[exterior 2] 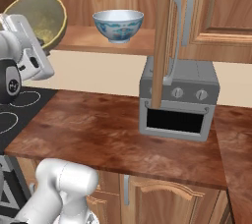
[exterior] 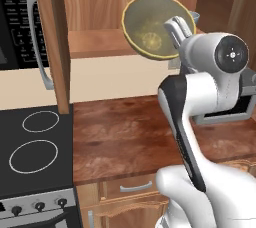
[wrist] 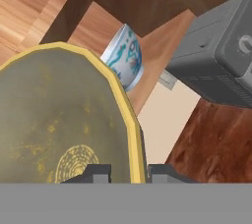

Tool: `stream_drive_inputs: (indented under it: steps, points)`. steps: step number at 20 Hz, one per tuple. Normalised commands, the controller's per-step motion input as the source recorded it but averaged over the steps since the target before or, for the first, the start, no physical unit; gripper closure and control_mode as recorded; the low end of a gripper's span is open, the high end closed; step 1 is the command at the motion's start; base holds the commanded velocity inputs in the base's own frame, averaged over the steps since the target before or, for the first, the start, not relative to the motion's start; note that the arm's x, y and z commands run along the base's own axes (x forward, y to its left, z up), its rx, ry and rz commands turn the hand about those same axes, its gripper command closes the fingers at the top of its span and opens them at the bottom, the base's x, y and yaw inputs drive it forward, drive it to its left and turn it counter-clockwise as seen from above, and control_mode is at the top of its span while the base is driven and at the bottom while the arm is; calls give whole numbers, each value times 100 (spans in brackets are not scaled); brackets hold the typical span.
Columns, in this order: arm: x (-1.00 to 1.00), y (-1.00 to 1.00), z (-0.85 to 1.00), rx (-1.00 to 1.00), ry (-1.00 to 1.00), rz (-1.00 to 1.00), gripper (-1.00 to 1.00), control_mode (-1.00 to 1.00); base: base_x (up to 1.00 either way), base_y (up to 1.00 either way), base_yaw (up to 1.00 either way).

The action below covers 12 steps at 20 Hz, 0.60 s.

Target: Open the cabinet. Pick the bowls from the counter and place them in the cabinet. Then close the cabinet.

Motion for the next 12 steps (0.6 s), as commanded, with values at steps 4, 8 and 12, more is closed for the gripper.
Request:
stream_drive_inputs:
  steps: [4,8,12]
  points:
    - [29,0,13,0,3,0,100,-100,0,0,0]
    - [33,0,1,0,0,3,100,-100,0,0,0]
    - [33,0,0,0,0,4,100,-100,0,0,0]
